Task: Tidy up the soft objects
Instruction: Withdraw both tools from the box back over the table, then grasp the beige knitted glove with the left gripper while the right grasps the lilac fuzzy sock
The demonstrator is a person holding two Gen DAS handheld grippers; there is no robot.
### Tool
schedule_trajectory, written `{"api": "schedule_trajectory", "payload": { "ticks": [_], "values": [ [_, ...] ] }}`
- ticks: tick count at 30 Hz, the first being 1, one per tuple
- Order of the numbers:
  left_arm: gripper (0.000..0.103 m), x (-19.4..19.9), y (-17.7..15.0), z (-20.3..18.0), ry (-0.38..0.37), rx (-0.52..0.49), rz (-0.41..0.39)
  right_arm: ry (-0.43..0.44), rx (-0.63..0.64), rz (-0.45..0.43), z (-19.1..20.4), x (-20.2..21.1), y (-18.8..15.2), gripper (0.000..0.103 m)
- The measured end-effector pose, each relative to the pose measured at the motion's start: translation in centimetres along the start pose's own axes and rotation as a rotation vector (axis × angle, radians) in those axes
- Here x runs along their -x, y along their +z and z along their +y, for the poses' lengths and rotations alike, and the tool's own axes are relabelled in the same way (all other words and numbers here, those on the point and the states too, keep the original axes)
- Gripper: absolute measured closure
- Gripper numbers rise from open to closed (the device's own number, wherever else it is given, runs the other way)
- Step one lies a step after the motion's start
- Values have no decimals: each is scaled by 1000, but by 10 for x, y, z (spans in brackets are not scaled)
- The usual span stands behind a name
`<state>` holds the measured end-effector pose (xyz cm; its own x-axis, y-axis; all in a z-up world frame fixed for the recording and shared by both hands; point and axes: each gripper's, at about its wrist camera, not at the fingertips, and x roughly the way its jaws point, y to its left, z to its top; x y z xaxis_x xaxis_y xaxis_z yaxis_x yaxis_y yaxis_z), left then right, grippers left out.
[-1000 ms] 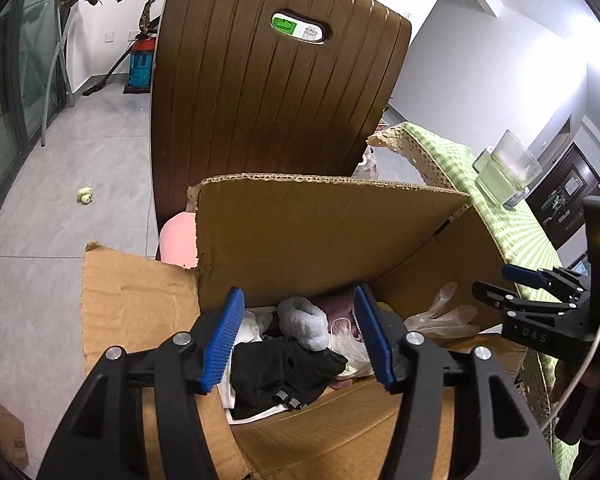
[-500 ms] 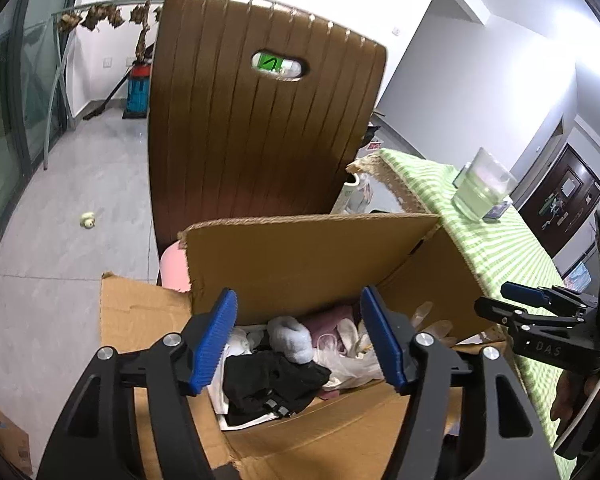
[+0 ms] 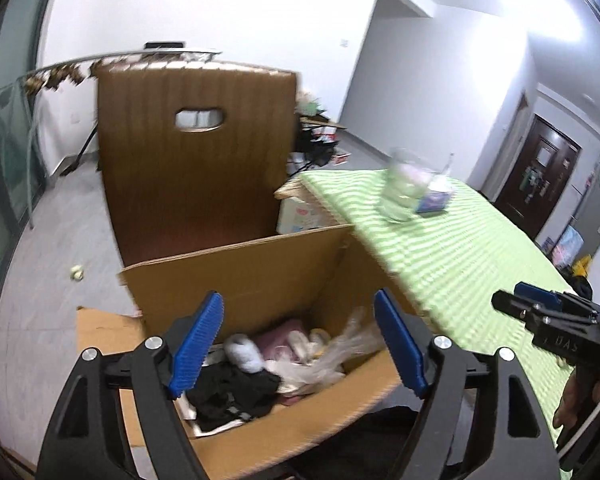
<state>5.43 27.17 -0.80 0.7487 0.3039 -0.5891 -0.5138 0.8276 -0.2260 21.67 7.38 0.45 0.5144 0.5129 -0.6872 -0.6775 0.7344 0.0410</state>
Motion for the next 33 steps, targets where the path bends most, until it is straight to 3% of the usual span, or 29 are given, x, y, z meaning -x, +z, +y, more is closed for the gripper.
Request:
{"api": "schedule_trajectory", "payload": {
  "ticks": [8,16,24,33],
  "values": [
    [25,19,-11,-97,-77,-162,-1,-103,-173,-101,-96,74,-39,41],
    [18,39,-21,-205,-194,-312,-41,-235,-382,-153,-200,150,-116,40],
    [18,29,-43,-310,-314,-413,39,-318,-556,-169,-283,192,-175,37],
    [18,-14,-80,-393,-357,-552,183,-325,-681,-194,-328,199,-209,37]
  ]
}}
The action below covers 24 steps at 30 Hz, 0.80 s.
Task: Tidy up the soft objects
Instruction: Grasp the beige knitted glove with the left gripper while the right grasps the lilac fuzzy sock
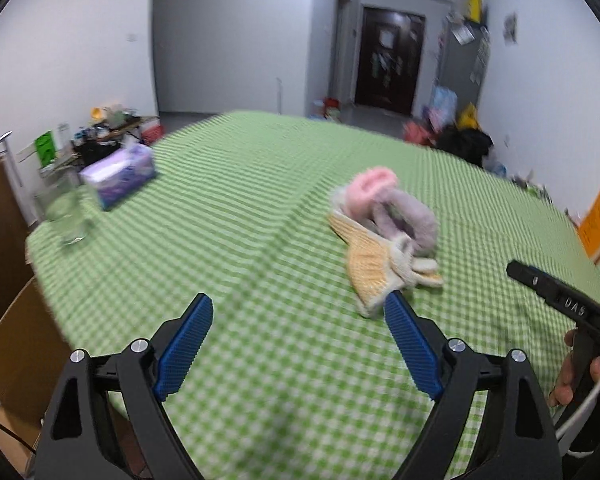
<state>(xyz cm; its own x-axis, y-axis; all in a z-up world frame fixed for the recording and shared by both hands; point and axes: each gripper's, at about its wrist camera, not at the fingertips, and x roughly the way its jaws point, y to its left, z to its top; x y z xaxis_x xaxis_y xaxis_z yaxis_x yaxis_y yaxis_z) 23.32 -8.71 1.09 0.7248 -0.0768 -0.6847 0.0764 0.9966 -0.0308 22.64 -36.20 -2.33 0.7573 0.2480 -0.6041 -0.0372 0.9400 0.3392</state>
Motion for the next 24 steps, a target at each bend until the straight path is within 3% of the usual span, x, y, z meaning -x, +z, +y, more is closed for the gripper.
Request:
{"api": "schedule_trajectory", "payload": {
  "ticks": [8,12,13,15,17,18,24],
  "values": [
    [18,-95,22,-50,-57,-96,145,-75,-105,-5,-31,-1,-4,37],
    [18,-142,26,-69,-35,-101,214,-80,-110,21,-35,-6,-6,37],
    [21,-149,26,-71,-24,-106,210,-81,-108,25,-34,-8,-6,37],
    [39,-153,28,-72,-52,-93,211,-83,-106,32,-32,-10,-6,37],
    [74,-148,31,-69,-94,-75,209,-81,-101,37,-29,-12,-7,37],
    [81,-141,33,-66,-102,-75,190,-81,-95,38,-26,-13,-9,37],
    [87,-68,51,-29,-163,-68,18,-89,-24,49,-10,-20,-14,37]
  ]
}}
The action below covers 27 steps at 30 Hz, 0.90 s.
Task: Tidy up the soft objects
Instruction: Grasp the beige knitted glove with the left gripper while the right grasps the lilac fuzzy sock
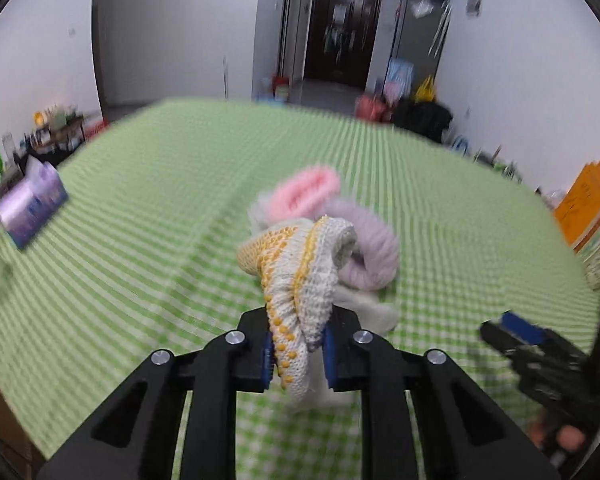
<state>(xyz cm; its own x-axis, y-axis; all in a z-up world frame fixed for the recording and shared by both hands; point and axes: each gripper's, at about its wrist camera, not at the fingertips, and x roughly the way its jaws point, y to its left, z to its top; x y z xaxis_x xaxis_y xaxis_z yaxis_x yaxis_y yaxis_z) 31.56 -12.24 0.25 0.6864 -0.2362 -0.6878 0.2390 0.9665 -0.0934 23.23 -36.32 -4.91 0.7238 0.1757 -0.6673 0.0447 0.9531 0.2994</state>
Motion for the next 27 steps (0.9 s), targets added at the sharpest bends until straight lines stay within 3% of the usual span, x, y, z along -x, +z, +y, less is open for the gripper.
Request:
{"api": "schedule_trajectory", "payload": {
  "ticks": [5,11,16,20,23,24,27],
  "values": [
    [87,61,1,41,-18,37,-114,19,57,25,16,-10,-2,37],
    [87,95,-15,78,-25,77,-157,55,142,53,61,-27,27,37],
    [87,112,-28,117,-25,126,-179,-3,205,114,94,-93,63,37],
    [87,130,-37,150,31,167,-201,-46,217,178,107,-139,71,37],
    [87,146,-45,172,77,196,-220,-57,168,201,108,-146,70,55],
    [87,153,-49,179,97,206,-226,-65,167,173,111,-137,68,62],
    [87,168,-56,194,121,239,-238,-40,179,125,114,-106,66,72]
  ]
}}
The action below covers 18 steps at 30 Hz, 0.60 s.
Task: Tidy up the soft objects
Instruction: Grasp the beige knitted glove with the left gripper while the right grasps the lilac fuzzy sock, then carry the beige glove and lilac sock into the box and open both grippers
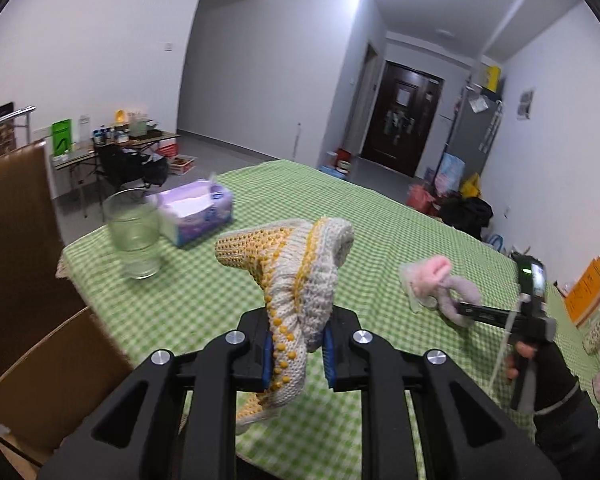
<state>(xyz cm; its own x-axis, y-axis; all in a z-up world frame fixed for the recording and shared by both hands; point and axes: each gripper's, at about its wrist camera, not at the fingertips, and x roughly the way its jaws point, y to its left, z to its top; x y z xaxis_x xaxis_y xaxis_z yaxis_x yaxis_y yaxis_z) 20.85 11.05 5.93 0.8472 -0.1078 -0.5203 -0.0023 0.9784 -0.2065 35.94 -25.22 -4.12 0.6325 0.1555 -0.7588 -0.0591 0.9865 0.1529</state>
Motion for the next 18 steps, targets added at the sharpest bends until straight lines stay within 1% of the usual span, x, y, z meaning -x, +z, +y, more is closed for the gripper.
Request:
{"api": "schedule_trajectory", "payload": {
  "ticks": [2,5,8,12,15,18],
  "values": [
    [87,9,1,4,8,10,-12,0,28,-38,1,25,-6,74],
    [87,26,-1,6,11,46,-39,-2,59,-122,-3,82,-33,74],
    [87,37,-6,-2,0,60,-40,-9,47,-178,-14,124,-58,74],
    [87,55,-15,-21,-33,39,-49,-24,-23,-221,-33,162,-96,74],
    [87,67,-22,-37,-57,21,-49,-21,-60,-219,-45,173,-120,74],
    [87,77,-29,-51,-80,7,-46,-63,-69,-227,-49,189,-133,74]
  ]
}}
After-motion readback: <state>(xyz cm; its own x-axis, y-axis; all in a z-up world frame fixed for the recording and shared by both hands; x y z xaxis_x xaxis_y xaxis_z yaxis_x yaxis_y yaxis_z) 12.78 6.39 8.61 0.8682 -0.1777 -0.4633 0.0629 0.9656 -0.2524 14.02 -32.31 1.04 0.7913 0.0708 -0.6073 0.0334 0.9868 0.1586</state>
